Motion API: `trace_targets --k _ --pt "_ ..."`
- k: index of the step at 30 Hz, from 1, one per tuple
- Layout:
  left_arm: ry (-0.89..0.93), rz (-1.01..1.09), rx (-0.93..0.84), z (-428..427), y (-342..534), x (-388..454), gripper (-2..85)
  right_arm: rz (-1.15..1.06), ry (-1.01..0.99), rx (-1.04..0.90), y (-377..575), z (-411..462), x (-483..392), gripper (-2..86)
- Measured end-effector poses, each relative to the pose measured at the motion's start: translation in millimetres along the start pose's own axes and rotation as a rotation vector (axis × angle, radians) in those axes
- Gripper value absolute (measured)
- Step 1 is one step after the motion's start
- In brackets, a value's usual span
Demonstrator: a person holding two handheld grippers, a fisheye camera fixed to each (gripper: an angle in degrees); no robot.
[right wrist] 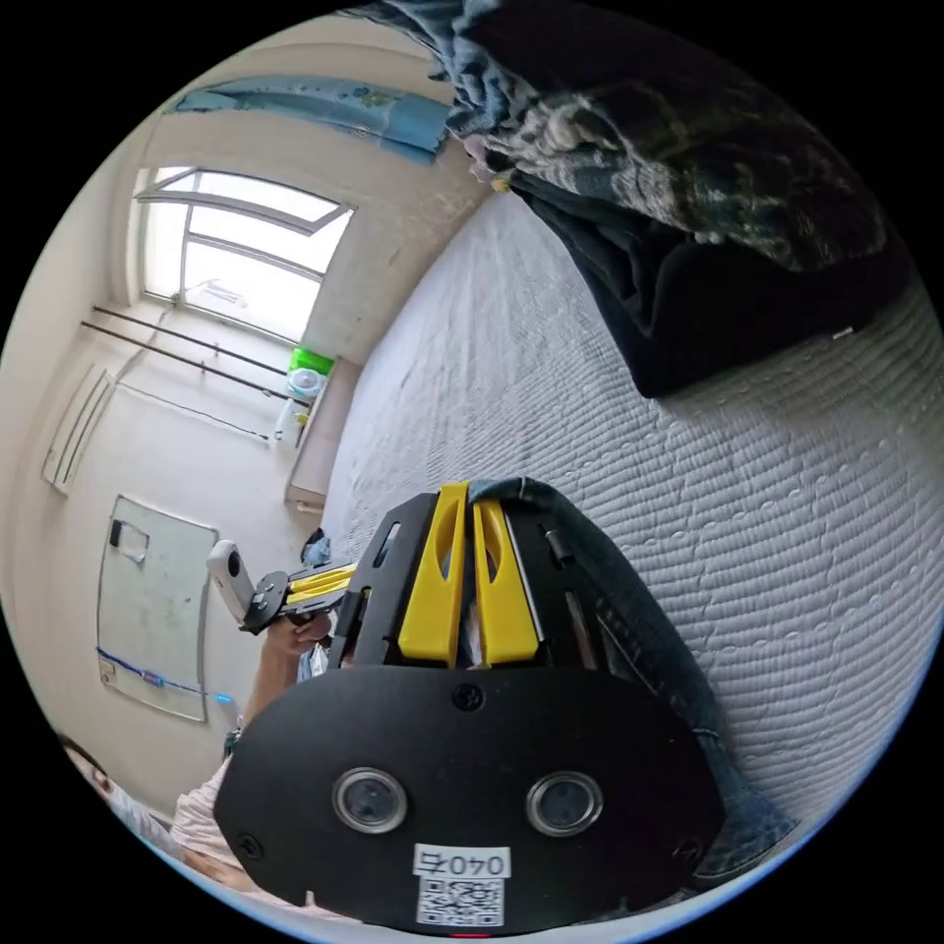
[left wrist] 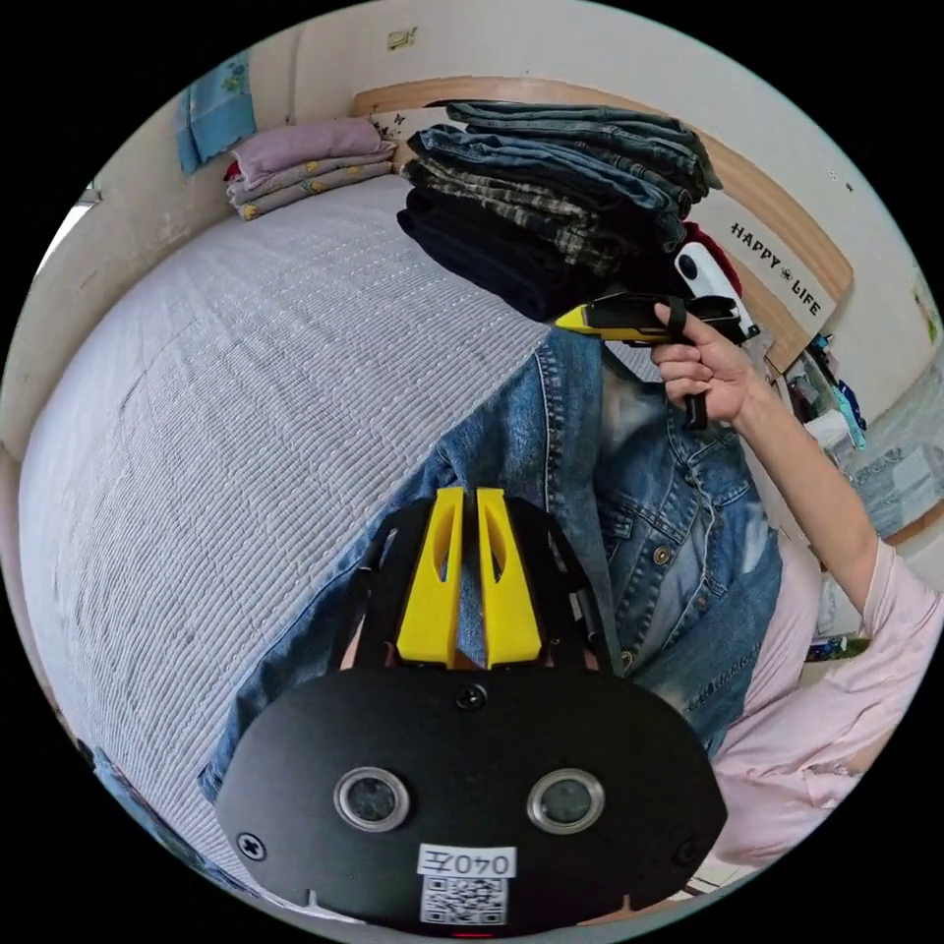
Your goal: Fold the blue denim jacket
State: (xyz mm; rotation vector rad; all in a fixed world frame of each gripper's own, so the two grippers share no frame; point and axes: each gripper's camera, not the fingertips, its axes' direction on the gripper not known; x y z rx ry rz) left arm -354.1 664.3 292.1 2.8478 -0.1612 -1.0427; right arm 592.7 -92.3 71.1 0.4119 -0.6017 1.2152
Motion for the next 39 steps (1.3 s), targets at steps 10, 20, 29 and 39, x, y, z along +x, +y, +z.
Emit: trace_targets --k 10,20,29,39 --pt "-0.193 -0.008 0.117 -98 128 38 2.1 0.04 0.067 -0.167 -27 -22 9 12.0" --pt "0.075 -0.273 0.12 -141 346 114 3.3 -0.127 -0.122 -0.413 102 18 -41 11.6" --pt "-0.39 0.015 0.094 -86 347 298 6.7 -0.07 -0.113 -0.356 109 54 -34 10.0" --pt "-0.619 0.171 -0.064 -79 329 339 0.5 -0.128 -0.103 -0.378 97 73 -24 -0.7"
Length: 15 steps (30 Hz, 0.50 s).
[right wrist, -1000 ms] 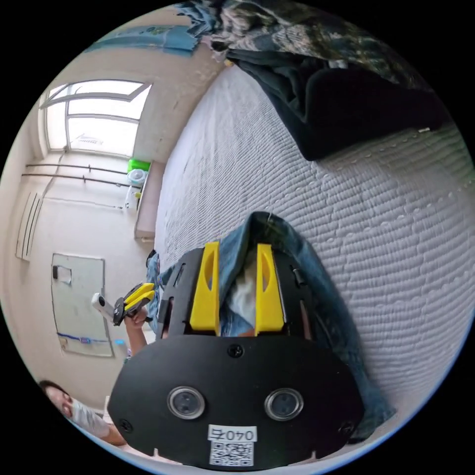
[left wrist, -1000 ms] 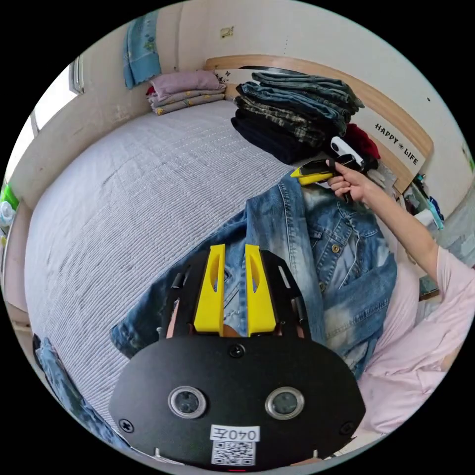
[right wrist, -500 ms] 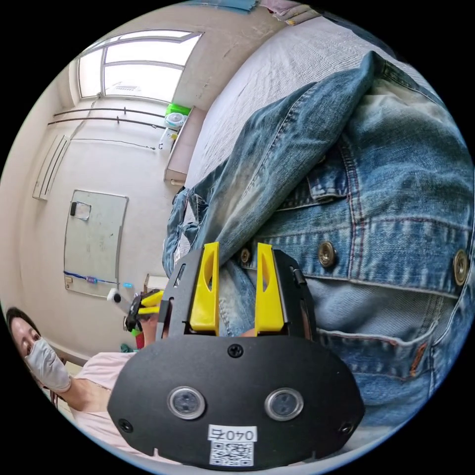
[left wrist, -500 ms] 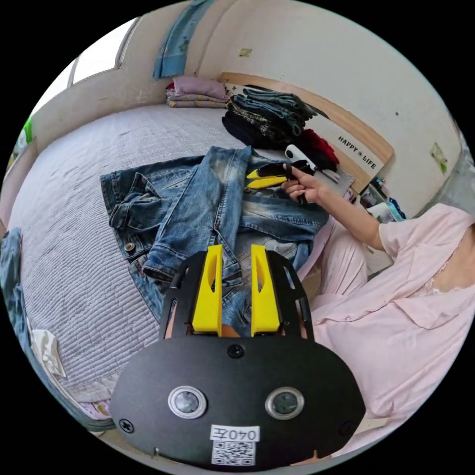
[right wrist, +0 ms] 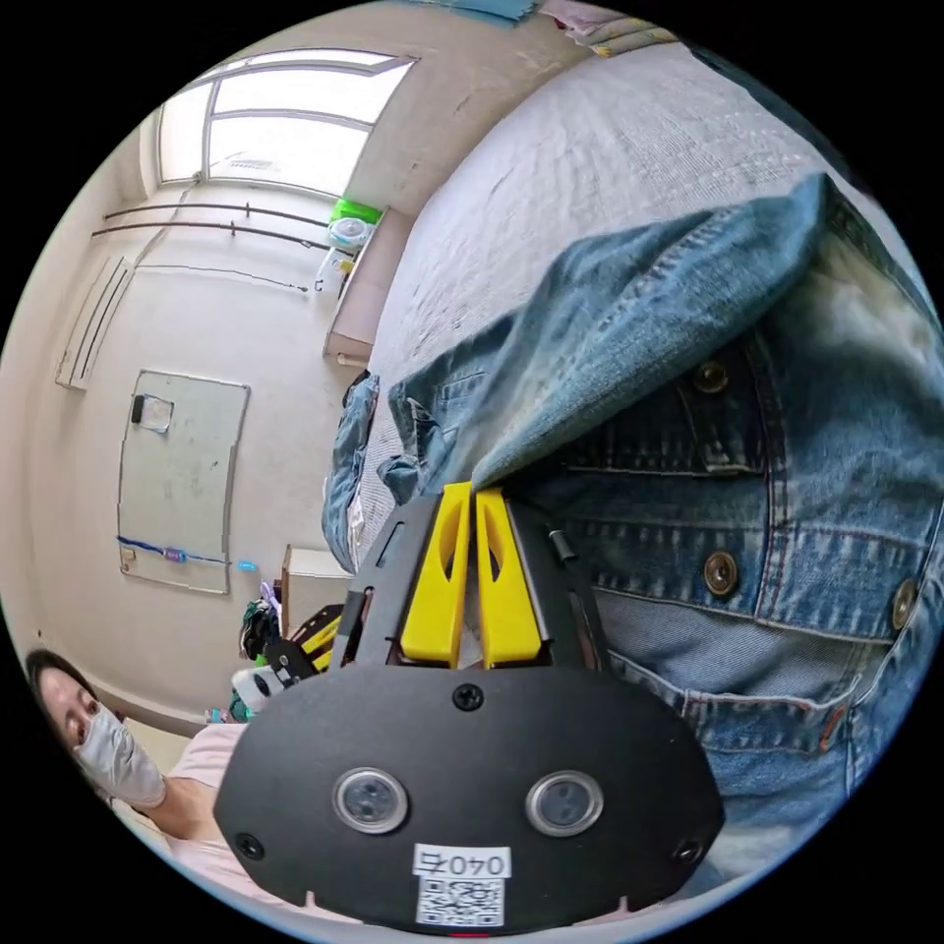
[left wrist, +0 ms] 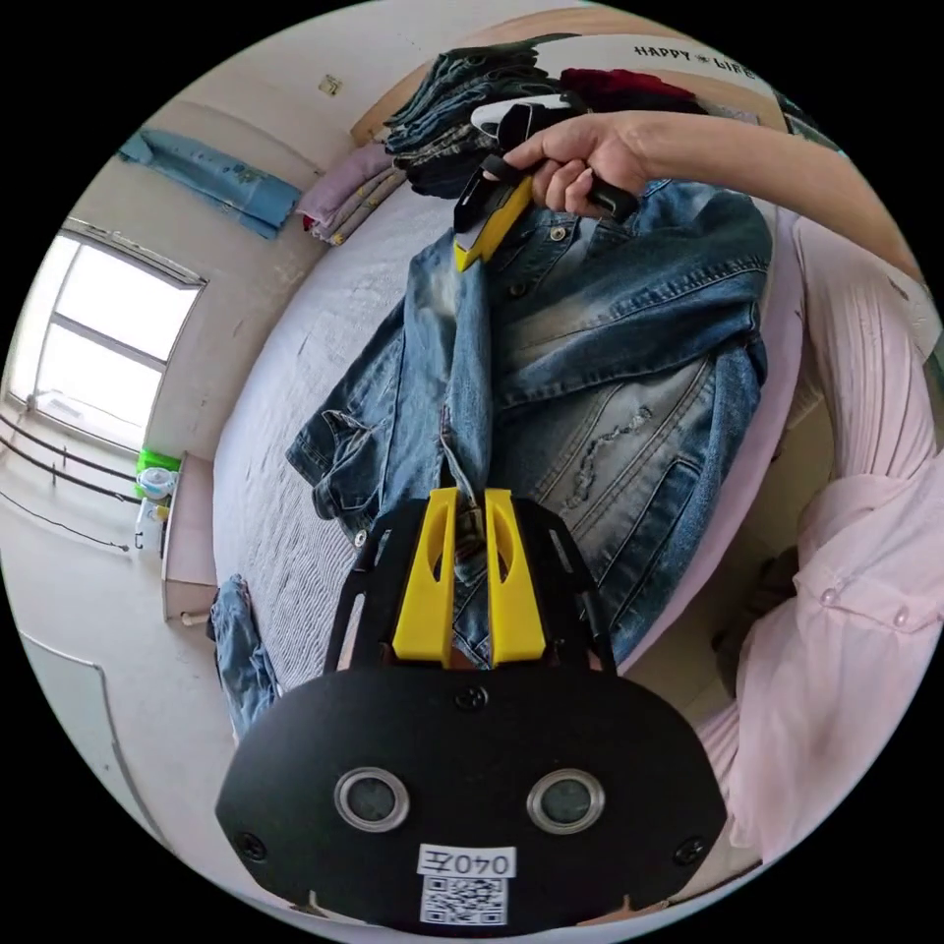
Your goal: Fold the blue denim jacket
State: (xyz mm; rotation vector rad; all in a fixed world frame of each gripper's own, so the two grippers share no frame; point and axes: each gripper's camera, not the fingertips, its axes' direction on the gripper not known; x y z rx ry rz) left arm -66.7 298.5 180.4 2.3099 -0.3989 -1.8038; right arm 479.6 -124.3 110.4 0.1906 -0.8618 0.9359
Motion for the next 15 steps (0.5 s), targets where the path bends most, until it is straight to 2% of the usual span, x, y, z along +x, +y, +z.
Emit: trace_targets --k 3,6,9,11,13,15 --pt "0.165 -0.002 0.07 -41 -3 -21 0.1 -0.083 -0.021 0.0 2 -8 -5 -0.7" --pt "0.27 0.057 0.068 -40 -8 -1 0.4 -0.137 0.094 -0.051 18 1 15 -0.1" --pt "0.28 0.117 -0.09 6 -9 44 1.2 -0.023 0.185 -0.169 32 39 76 2.7" --pt "0.23 0.132 -0.087 3 -1 55 2.0 0.013 0.088 -0.168 47 48 108 6.1" --pt "0.218 0.069 -0.031 -18 11 42 2.1 -0.04 0.132 -0.122 62 43 107 6.7" --pt "0.295 -0.081 0.085 -47 29 5 1.2 -0.136 0.262 -0.078 81 45 92 5.3"
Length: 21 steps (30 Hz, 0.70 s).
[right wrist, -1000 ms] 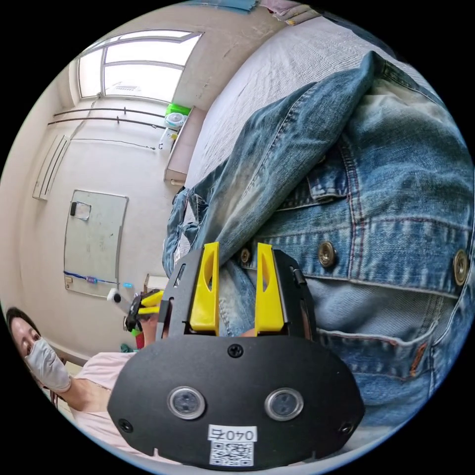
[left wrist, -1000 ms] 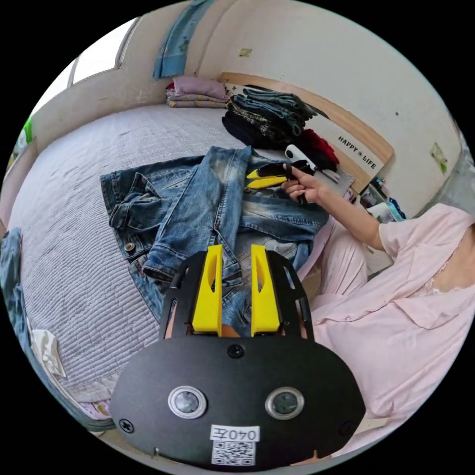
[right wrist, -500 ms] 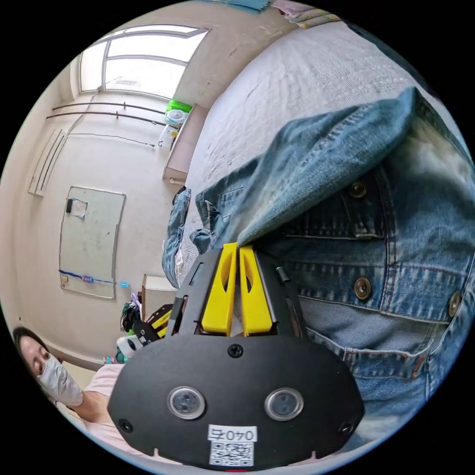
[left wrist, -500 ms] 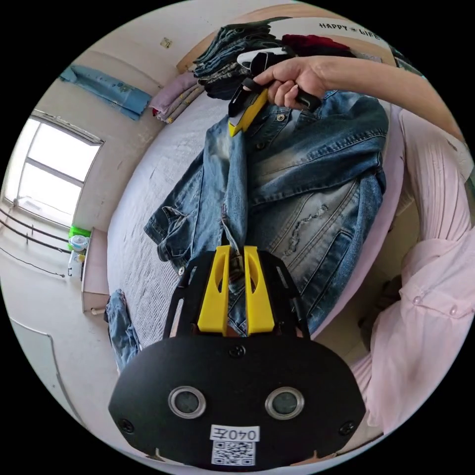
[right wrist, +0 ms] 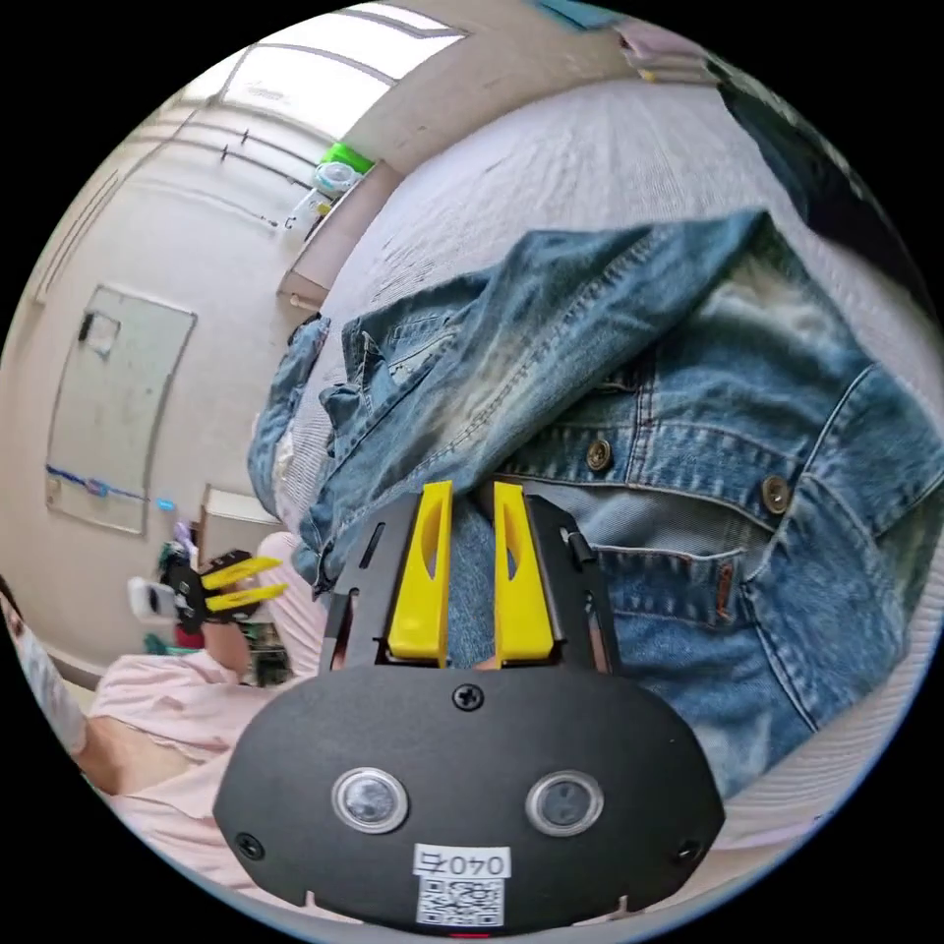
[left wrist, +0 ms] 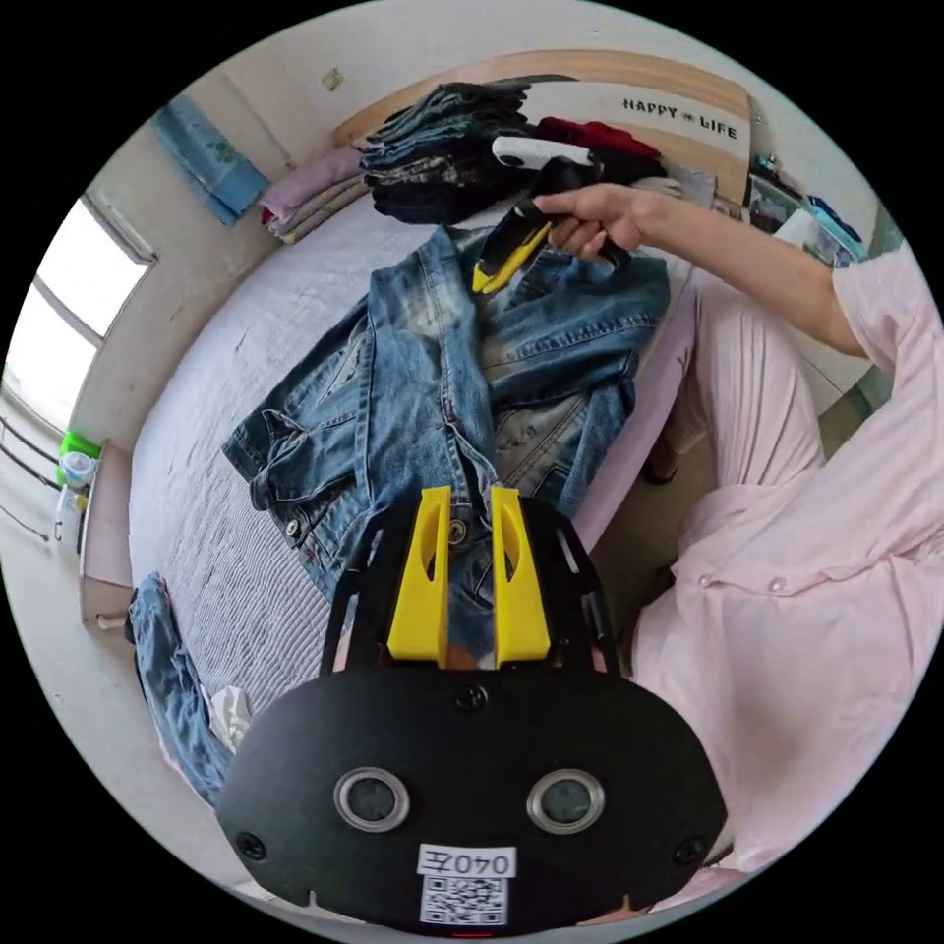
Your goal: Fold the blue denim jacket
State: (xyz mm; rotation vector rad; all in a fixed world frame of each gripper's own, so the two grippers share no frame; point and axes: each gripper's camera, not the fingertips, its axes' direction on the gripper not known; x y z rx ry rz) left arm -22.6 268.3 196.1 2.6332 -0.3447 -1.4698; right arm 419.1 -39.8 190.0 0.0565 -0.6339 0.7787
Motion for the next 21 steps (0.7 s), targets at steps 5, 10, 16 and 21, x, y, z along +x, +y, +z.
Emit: trace_targets --k 5,10,16,21 --pt "-0.141 0.051 0.0 19 -18 -6 -0.8 -0.407 0.083 0.0 47 74 -89 -0.5" --pt "-0.103 0.058 -0.194 100 -19 -12 -0.9 -0.596 0.315 -0.101 92 201 -105 -0.9" --pt "0.056 -0.187 -0.073 66 17 -74 -1.0 -0.624 0.376 -0.055 123 247 -88 -1.0" --pt "-0.031 -0.193 -0.007 39 38 -93 -1.1 -0.661 0.31 -0.025 166 279 -86 -1.0"
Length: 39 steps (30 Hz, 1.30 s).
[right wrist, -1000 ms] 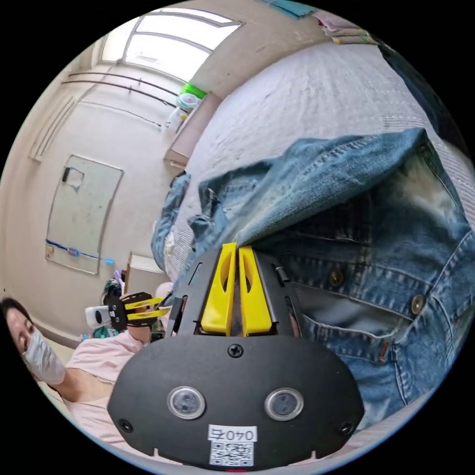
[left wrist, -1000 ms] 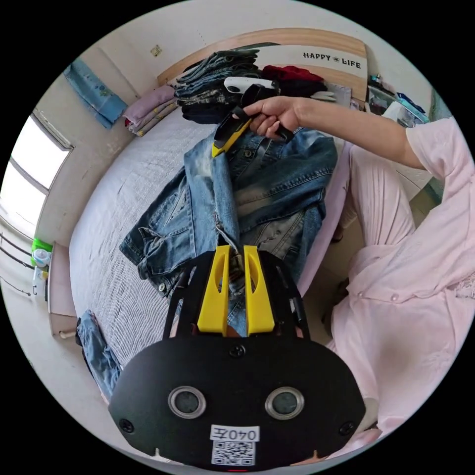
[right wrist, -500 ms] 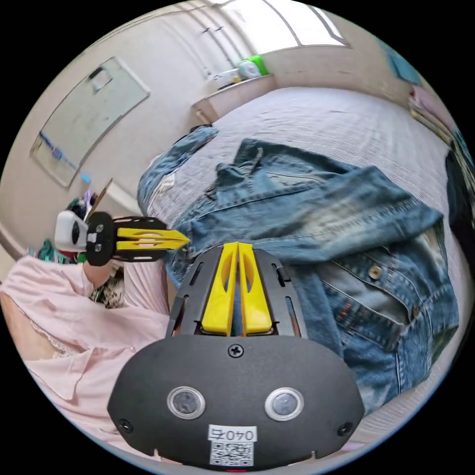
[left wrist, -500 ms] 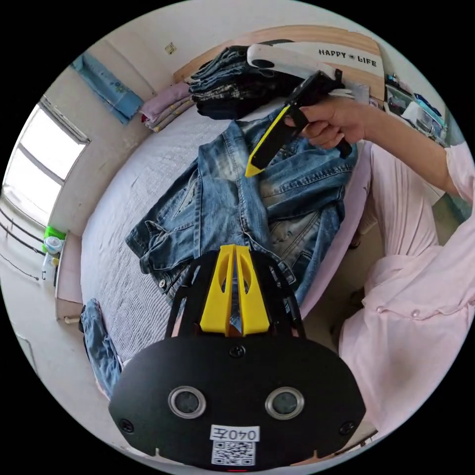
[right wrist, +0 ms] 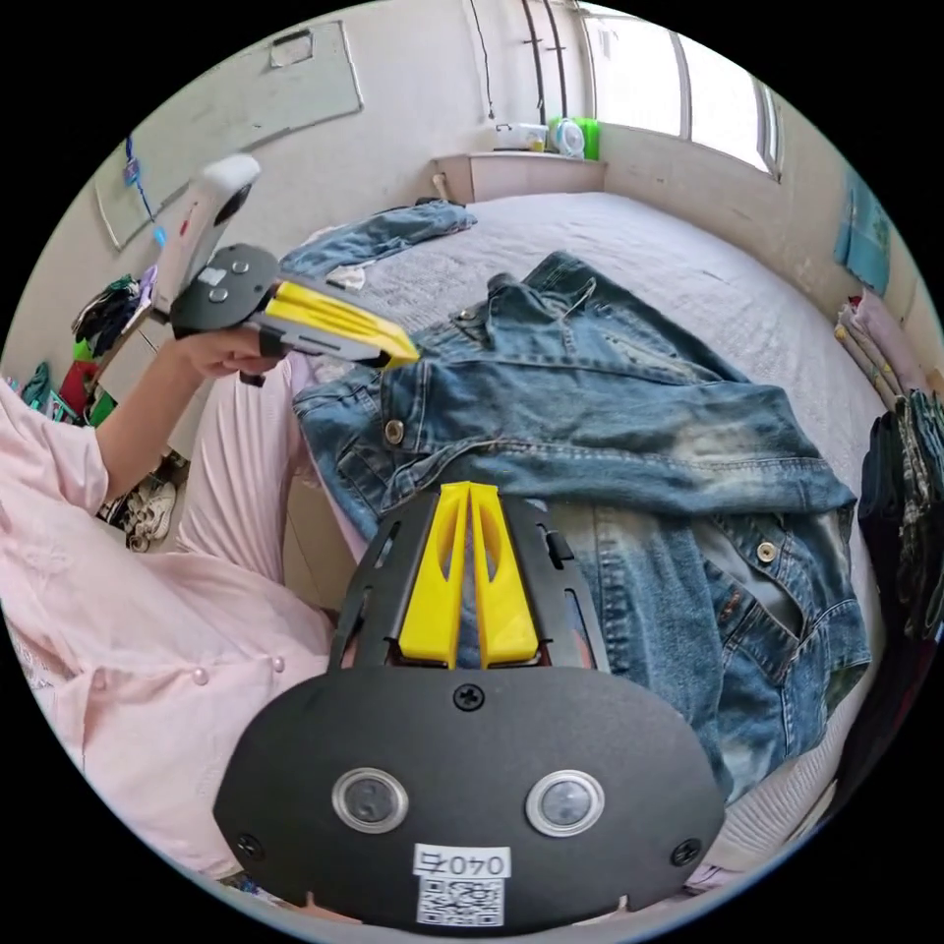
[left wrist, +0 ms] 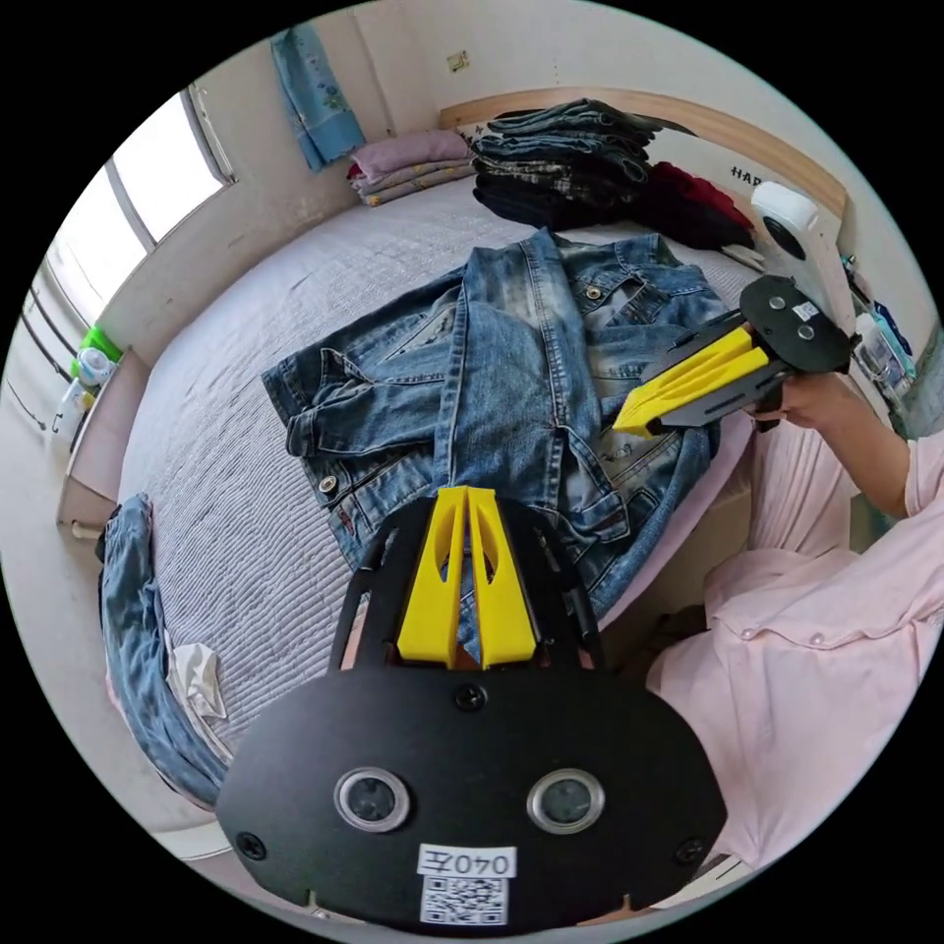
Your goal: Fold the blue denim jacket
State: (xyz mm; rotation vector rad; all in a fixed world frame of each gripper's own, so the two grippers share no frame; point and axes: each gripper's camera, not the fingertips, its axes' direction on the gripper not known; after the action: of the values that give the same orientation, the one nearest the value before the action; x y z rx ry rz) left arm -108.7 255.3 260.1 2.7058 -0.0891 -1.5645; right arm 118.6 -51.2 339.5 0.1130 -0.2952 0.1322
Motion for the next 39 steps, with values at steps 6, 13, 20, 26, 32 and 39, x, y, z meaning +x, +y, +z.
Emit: trace_targets --k 6,13,20,26,32,39 --pt "0.251 0.085 -0.071 45 -12 7 -1.0 -0.041 0.069 -0.039 14 78 -41 -1.0" --pt "0.496 -0.199 -0.045 75 9 -54 -1.0 -0.056 0.102 -0.014 -4 140 -57 -0.9" --pt "0.37 -0.215 0.194 -12 28 -79 -1.0 -0.186 0.287 -0.11 -3 230 -90 -0.9" --pt "0.367 -0.03 0.052 31 -18 -37 -1.0 -0.456 0.539 0.006 36 255 -142 -1.0" --pt "0.504 -0.069 -0.068 99 -27 -46 -1.0 -0.47 0.597 0.062 77 234 -155 -1.0" --pt "0.487 0.131 0.094 38 -50 7 -1.0 0.047 0.671 -0.052 110 169 -3 -1.0"
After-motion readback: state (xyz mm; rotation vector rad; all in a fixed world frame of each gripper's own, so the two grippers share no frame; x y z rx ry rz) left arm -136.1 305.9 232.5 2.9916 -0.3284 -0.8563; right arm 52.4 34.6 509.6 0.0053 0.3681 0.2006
